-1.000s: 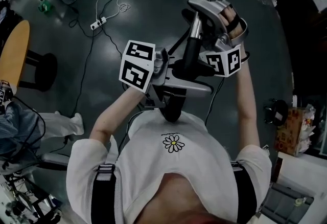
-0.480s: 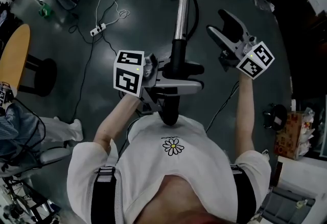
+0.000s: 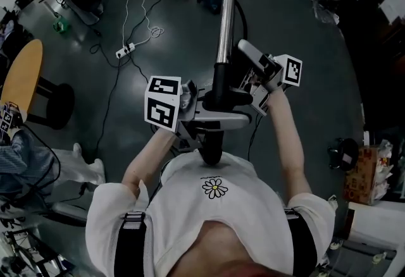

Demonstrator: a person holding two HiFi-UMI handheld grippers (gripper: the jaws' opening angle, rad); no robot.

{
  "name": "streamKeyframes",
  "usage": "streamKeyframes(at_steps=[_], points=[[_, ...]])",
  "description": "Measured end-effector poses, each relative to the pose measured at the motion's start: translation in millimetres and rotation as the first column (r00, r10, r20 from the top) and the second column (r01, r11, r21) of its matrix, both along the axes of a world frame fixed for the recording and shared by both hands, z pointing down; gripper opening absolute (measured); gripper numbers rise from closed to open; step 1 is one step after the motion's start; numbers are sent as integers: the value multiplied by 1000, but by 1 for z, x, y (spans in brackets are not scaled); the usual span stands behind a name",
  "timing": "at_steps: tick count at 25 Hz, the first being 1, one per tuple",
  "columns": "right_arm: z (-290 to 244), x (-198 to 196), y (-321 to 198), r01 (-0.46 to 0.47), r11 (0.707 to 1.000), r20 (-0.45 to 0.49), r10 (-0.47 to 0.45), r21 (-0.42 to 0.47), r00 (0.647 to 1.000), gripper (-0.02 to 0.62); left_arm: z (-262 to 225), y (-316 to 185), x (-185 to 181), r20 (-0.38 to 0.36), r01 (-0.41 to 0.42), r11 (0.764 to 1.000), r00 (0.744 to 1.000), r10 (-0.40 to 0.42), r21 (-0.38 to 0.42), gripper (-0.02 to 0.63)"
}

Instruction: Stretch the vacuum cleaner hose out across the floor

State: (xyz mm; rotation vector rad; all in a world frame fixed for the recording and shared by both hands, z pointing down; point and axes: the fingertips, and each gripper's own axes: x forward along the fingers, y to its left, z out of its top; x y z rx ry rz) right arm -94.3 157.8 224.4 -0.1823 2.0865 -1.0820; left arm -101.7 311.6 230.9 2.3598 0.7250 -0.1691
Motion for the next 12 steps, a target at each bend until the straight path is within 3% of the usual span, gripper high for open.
streamKeyframes(at_steps=[4, 7, 12], points=[[-17, -33, 14, 85, 993, -90, -77, 87, 993, 341, -1, 10, -3, 0, -21, 999, 1000, 21, 27, 245], [-26, -40, 18, 53, 986, -226, -17, 156, 974, 341, -6, 10, -3, -8, -27, 999, 1000, 28, 39, 245], [-38, -36, 13, -7, 978, -349, 81, 206, 934, 341, -12, 3, -2, -35, -60, 994, 997, 63, 92, 245]])
